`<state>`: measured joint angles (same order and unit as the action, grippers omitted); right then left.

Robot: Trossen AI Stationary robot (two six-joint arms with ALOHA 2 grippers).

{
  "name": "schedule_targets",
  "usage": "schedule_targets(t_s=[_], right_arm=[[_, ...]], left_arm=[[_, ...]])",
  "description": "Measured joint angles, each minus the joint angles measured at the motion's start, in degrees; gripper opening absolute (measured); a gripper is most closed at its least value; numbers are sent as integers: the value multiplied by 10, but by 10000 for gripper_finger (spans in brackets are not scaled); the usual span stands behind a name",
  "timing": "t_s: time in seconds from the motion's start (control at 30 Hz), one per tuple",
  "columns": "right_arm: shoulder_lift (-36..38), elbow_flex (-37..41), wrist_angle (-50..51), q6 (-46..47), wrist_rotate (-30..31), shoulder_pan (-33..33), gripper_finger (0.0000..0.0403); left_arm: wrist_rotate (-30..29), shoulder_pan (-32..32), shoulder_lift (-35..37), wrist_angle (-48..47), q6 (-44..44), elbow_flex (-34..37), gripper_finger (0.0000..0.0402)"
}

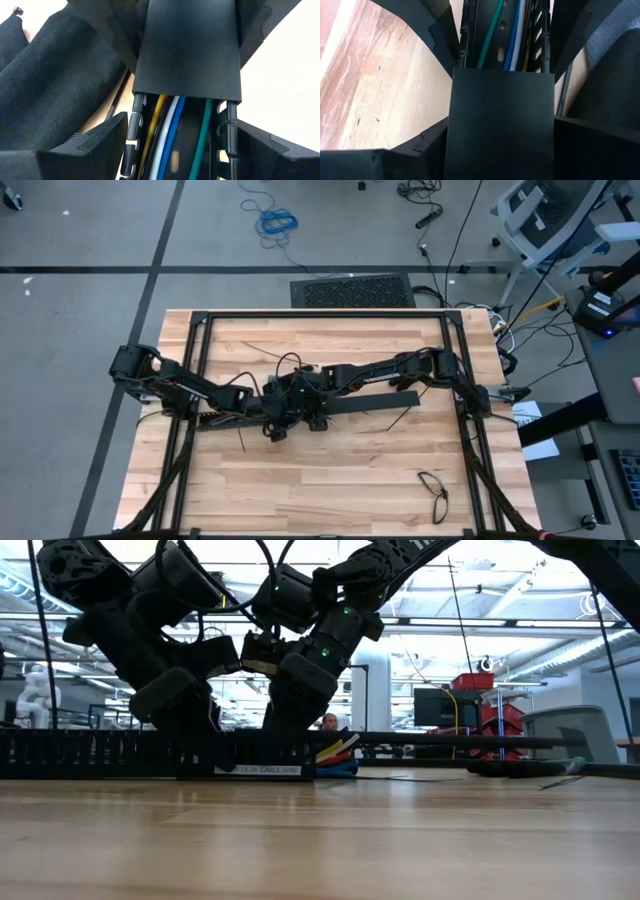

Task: Ziptie cables
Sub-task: Close the cable duct

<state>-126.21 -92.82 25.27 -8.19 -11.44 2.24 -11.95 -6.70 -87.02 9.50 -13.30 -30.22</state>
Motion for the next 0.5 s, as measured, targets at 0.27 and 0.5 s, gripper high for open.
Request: schedule_targets(t_s=[0.27, 0.5], right_arm=[[1, 0, 3, 0, -1, 0, 256], [1, 0, -2, 0, -4, 0, 256]], left_arm=[[0, 0, 0, 3, 2, 0, 301], [0, 0, 0, 4, 6, 0, 301]])
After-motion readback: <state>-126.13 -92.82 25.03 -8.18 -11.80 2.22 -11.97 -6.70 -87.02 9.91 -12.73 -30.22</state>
